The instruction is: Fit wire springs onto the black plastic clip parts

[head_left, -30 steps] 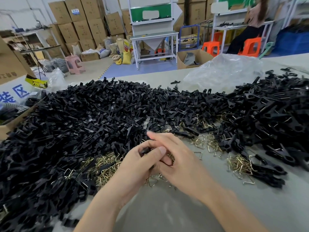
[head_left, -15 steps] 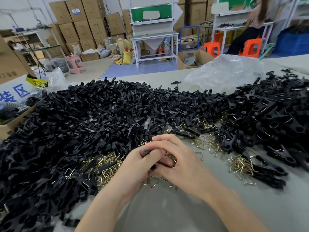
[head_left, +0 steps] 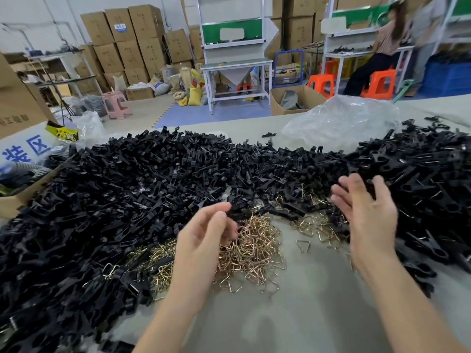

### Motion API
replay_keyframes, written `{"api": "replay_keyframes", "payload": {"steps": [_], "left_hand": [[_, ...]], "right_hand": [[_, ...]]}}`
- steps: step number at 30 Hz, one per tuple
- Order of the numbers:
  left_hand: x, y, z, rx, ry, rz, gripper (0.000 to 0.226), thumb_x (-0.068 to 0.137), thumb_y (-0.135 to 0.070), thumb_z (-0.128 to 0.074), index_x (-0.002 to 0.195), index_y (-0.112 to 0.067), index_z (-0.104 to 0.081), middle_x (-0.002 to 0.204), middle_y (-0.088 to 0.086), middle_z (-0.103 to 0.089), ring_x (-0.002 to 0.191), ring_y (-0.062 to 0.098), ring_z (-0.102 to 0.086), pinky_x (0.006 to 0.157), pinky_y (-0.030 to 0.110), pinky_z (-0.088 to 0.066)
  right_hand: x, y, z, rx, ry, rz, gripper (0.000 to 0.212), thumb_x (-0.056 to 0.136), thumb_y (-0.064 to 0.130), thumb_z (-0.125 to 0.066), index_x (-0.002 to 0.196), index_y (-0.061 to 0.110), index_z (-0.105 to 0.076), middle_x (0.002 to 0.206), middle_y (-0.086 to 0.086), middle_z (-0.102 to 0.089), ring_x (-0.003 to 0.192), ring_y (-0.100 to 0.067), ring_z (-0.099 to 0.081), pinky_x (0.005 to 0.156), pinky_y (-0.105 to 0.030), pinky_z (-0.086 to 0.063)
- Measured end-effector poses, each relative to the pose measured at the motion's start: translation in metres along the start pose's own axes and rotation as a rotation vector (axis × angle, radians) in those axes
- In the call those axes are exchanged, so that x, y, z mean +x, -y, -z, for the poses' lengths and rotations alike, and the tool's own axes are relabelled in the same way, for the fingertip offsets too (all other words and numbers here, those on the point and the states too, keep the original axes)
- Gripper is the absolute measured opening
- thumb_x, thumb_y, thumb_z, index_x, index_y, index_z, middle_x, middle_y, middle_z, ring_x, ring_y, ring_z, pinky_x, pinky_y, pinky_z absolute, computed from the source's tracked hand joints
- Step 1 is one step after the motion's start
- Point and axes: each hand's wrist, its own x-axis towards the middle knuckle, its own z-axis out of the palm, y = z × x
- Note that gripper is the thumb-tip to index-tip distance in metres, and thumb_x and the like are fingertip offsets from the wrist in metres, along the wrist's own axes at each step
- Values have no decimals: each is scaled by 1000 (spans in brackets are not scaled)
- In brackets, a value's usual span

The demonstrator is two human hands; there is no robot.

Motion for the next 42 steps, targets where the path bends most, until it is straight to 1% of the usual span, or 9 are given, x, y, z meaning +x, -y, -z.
{"api": "replay_keyframes", "payload": {"steps": [2,4,6,12,21,27,34,38,42], "left_hand": [[5,7,7,310,-192,-121,18,99,-25,-55,107,-32,-69,81,-9,-69,65,3,-55,61,16,-46],[9,14,14,746,-253,-133,25,97,-33,-52,119,-30,-64,99,-19,-64,89,5,-54,83,25,-45],[10,22,18,1109,-187,-63,40,98,-42,-50,134,-26,-56,128,-6,-57,120,19,-47,102,40,-36],[11,23,24,1268,-72,-65,36,100,-41,-50,134,-28,-57,128,-6,-58,123,24,-47,98,40,-41],[13,26,21,1093,-147,-189,30,100,-5,-54,126,-18,-64,121,2,-62,107,26,-56,91,35,-35],[14,15,24,597,-353,-212,28,105,-18,-48,125,-35,-57,116,-21,-60,104,-11,-54,83,0,-37],[8,2,1,51,-390,-150,28,106,-9,-46,115,-33,-56,102,-10,-70,84,7,-72,74,13,-53],[-1,3,-16,52,-263,-140,32,104,-7,-48,116,-35,-59,93,-20,-70,76,5,-69,70,14,-52],[-3,9,-22,56,-301,-159,36,104,-6,-47,115,-38,-60,89,-19,-68,72,0,-62,73,11,-49]], "right_hand": [[-13,-9,-4,-107,69,32,63,103,26,-59,157,19,-28,104,-2,-76,89,-12,-74,73,-19,-58],[-27,-20,-13,-298,241,139,51,104,27,-54,152,31,-36,106,9,-74,90,-8,-72,73,-17,-57],[-40,-30,-22,-491,429,234,47,104,31,-53,148,37,-39,104,18,-70,86,-5,-68,74,-17,-56],[-55,-49,-23,-772,661,292,47,102,36,-46,147,46,-38,110,30,-60,82,-6,-65,71,-22,-56],[-53,-53,-23,-777,639,308,43,101,35,-44,143,42,-43,109,28,-61,75,-10,-64,60,-21,-53],[-55,-49,-25,-782,629,328,41,103,28,-46,143,36,-48,110,29,-60,73,-8,-63,60,-16,-49],[-67,-39,-30,-717,667,351,40,103,29,-53,142,39,-52,114,23,-62,92,-6,-63,75,-17,-51],[-82,-39,-39,-679,791,304,42,96,53,-58,137,44,-56,116,26,-62,106,-2,-63,85,-20,-51],[-90,-44,-43,-650,836,240,30,100,41,-58,129,40,-64,113,22,-67,103,-2,-64,83,-15,-48]]}}
